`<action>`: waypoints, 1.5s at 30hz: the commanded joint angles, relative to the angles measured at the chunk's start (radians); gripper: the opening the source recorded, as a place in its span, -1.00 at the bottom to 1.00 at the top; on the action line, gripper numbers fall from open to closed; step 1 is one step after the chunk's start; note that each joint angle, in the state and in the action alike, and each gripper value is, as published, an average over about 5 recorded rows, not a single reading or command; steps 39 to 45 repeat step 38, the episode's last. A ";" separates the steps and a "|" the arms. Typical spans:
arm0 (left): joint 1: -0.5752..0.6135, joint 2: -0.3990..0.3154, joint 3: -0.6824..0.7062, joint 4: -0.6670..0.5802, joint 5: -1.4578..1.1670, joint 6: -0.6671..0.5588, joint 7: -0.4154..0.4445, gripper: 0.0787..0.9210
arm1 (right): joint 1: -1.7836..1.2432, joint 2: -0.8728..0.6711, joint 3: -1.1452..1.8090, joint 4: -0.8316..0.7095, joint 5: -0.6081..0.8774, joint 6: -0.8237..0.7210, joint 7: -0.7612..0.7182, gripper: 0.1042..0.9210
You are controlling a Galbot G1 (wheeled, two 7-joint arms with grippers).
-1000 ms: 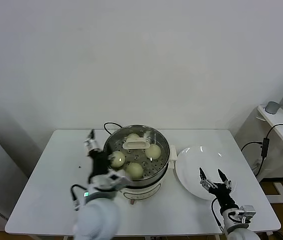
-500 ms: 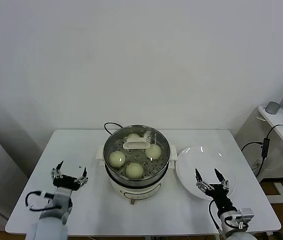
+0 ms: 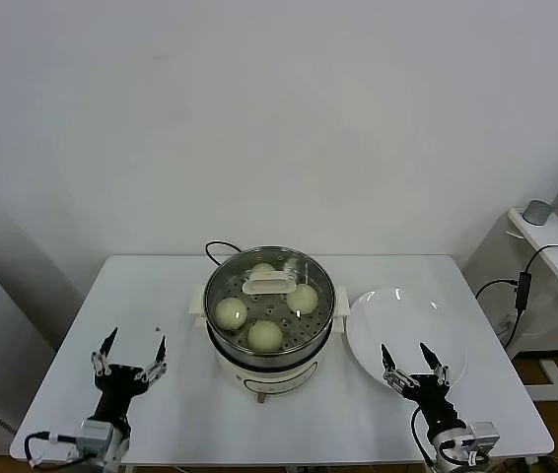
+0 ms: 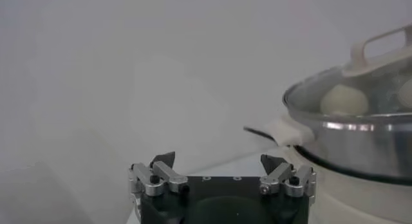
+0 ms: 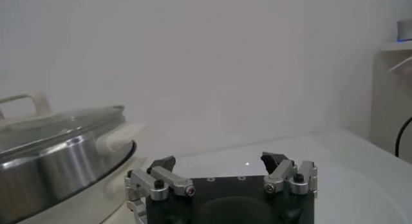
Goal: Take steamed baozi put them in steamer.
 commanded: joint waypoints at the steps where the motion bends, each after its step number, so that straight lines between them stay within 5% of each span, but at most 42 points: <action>1: 0.105 0.004 0.000 -0.028 -0.067 0.013 -0.020 0.77 | -0.080 -0.012 -0.021 0.059 -0.028 -0.012 0.011 0.76; 45: 0.225 -0.001 0.032 -0.187 -0.102 0.115 0.026 0.77 | -0.138 -0.024 -0.015 0.168 -0.068 -0.087 0.038 0.76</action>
